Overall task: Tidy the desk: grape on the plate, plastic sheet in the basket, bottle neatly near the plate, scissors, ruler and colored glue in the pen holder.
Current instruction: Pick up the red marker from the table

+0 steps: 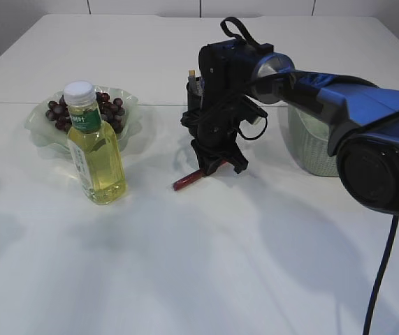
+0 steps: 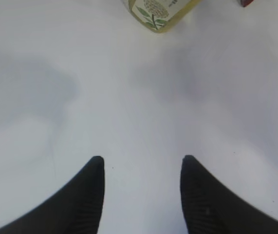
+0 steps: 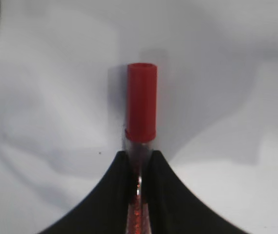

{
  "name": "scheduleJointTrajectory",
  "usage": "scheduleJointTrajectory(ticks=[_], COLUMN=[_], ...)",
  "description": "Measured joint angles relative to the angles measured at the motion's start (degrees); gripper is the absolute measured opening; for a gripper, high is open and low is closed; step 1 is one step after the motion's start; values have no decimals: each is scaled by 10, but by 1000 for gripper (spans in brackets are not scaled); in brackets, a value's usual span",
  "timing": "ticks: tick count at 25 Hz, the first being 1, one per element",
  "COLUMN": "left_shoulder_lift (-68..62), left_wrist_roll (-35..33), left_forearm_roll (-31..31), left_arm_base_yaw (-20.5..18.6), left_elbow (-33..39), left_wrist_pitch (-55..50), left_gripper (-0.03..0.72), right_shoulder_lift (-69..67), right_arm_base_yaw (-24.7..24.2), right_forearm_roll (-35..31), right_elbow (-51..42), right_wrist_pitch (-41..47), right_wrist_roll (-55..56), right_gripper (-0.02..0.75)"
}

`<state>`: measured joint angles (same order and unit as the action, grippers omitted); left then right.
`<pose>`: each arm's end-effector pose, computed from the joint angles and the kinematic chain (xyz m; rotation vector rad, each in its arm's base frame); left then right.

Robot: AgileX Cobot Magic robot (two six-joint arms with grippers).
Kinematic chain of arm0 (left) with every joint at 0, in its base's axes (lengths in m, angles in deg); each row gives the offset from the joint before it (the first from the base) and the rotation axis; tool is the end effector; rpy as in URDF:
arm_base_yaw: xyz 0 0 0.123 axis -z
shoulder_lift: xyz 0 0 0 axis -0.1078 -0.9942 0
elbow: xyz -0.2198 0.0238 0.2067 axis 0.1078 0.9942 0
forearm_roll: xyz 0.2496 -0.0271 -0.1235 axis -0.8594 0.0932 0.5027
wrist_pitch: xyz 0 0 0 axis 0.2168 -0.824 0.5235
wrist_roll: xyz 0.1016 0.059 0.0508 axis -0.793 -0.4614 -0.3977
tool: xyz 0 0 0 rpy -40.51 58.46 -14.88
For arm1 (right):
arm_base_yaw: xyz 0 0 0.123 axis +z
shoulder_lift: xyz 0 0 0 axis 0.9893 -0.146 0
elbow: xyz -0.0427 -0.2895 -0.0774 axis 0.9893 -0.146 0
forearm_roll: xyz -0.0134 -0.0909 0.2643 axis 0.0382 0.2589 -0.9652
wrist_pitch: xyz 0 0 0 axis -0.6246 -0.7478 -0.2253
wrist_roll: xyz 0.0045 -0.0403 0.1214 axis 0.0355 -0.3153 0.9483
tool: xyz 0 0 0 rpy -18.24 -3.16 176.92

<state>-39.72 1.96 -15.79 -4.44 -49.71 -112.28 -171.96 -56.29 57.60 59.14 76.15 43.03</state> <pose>0.2786 -0.0436 0.2323 0.0357 2.7173 -0.4044 0.5262 0.2531 0.0974 1.3488 2.7110 0.2704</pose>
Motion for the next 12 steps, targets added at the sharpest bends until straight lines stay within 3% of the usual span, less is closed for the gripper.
scheduleJointTrajectory(ticks=[12], left_shoulder_lift=[0], left_wrist_roll=[0], left_forearm_roll=[-8], left_arm_base_yaw=[0], left_elbow=[0], left_wrist_pitch=[13], left_gripper=[372], right_shoulder_lift=[18], right_arm_base_yaw=[-7], right_forearm_roll=[-42], right_elbow=[38], right_wrist_pitch=[1], right_wrist_roll=[-279], right_gripper=[137])
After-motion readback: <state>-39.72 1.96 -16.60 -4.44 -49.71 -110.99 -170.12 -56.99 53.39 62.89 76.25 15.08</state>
